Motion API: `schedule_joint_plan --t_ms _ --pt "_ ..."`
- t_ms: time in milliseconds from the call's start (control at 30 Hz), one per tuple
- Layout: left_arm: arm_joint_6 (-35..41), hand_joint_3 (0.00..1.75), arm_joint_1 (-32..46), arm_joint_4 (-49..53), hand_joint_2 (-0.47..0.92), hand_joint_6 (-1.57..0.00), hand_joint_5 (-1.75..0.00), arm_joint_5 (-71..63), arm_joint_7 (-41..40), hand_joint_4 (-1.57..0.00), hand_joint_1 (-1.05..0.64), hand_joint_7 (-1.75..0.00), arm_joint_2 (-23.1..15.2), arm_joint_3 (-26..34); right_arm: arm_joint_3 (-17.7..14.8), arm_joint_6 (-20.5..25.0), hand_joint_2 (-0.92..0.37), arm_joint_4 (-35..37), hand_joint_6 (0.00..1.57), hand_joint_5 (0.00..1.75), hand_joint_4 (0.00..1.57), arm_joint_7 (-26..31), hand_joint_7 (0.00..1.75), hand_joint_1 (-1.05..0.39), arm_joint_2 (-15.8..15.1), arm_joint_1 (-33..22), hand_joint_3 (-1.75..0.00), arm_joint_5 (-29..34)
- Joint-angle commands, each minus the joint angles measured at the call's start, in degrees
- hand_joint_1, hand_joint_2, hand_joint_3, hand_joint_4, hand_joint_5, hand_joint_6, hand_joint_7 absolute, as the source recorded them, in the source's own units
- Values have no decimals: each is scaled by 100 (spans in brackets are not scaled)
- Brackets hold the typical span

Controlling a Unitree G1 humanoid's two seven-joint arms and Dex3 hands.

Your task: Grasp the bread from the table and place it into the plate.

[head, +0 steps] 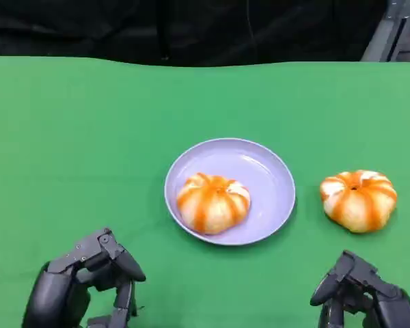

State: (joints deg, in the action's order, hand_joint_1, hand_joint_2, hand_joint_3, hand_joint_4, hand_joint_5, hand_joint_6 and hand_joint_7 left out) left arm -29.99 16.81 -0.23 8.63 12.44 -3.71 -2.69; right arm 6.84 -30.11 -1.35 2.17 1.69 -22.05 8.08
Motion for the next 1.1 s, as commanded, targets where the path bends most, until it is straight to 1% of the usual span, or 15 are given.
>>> schedule_joint_plan --t_ms 33,167,300,433,767,933,1067,1100 --pt "-13 146 -142 161 32 -83 -175 18 55 -98 -11 -171 1 64 -69 46 -50 -57 61 175 86 -62 175 -17 -70 -15 -161 -170" --pt "-29 145 -176 189 32 -83 -175 5 62 -96 -11 -169 13 66 -66 72 -51 -92 60 175 86 -88 175 -16 -60 -23 -160 -209" --pt "-26 142 -456 415 34 -85 -175 84 117 -96 -11 -164 52 83 -58 258 -50 -44 60 175 87 68 175 -17 33 353 -160 21" --pt "-84 141 -500 516 34 -86 -175 54 124 -96 -11 -163 77 119 -18 424 -50 -87 59 175 89 180 175 -18 84 420 -158 162" --pt "100 139 -366 334 35 -86 -175 99 175 -94 -12 -163 84 112 -41 281 -52 -56 58 175 87 136 175 -19 -11 286 -154 92" --pt "90 134 -329 327 37 -86 -175 -12 167 -95 -15 -165 44 127 -38 223 -54 -23 59 175 86 114 175 -20 -18 248 -153 34" --pt "165 127 -273 274 40 -85 -175 29 180 -93 -17 -164 38 126 -33 208 -55 -51 59 175 87 128 175 -22 -15 189 -153 30" --pt "171 123 -266 261 42 -84 -175 18 170 -92 -18 -165 38 127 -33 213 -55 -67 59 175 87 131 175 -22 -18 180 -152 41"
